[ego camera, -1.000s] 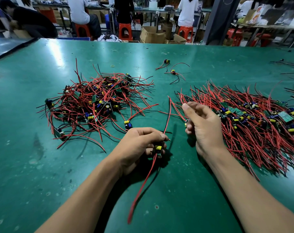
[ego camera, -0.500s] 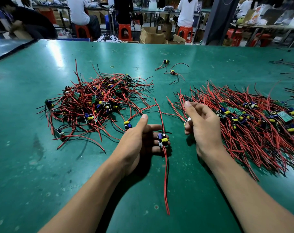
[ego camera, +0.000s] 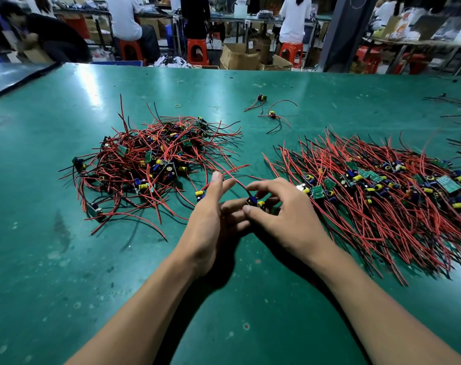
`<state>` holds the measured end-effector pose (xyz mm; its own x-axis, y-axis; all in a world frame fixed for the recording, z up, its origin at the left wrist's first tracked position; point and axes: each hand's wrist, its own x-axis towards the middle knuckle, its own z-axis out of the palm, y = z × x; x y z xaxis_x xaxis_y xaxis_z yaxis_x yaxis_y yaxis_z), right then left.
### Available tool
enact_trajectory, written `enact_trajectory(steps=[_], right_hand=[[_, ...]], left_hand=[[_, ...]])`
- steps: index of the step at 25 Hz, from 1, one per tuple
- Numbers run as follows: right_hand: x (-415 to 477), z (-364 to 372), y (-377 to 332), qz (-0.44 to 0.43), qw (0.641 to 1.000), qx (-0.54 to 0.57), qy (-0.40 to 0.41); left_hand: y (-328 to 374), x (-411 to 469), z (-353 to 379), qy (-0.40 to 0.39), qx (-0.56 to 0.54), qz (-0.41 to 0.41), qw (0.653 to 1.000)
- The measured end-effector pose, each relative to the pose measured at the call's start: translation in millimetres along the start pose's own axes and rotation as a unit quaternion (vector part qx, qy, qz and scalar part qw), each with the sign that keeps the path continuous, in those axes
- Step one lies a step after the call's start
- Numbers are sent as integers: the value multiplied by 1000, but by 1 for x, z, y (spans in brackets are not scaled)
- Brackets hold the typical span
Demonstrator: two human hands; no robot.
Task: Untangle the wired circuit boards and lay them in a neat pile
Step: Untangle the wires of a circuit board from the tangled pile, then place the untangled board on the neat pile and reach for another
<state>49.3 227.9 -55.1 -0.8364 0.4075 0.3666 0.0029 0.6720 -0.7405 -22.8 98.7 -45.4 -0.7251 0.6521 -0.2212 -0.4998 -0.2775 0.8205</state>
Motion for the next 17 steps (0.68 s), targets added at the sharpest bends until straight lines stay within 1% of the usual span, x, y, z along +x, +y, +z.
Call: enact_trajectory(steps=[2,3,4,5,6,7,8,9,10,11,13,15,17], right_hand=[[2,-2,1,-6,1000,-14,20],[3,-4,2,-8,999,-24,37],[5,-7,3,-5,997,-35,67],[6,-10,4,4,993,-48,106],[8,-16,7,20,986,-69,148],[9,-21,10,42,977,-99,183],[10,-26,12,64,966,-143,207],[10,-30,14,85,952,-195,220],[10,-32,16,99,938,-245,224],[9,-32,15,104,926,-283,227],[7,-27,10,70,916,-315,238],[5,-18,3,-1,924,-314,220],[3,-10,-1,-68,941,-292,154]], left_hand=[[-3,-1,1,14,43,37,998],[-5,-2,1,19,77,70,994],[-8,-2,-1,28,120,119,985],[-8,-2,-5,50,181,184,965],[-8,-1,-9,85,258,257,928],[-6,0,-13,120,335,321,878],[-5,2,-17,152,398,365,828],[-3,3,-20,179,447,386,787],[-1,4,-22,197,482,386,762],[0,5,-23,206,503,367,755],[0,6,-25,210,525,307,766],[0,8,-27,209,543,265,769],[1,11,-28,209,559,236,766]])
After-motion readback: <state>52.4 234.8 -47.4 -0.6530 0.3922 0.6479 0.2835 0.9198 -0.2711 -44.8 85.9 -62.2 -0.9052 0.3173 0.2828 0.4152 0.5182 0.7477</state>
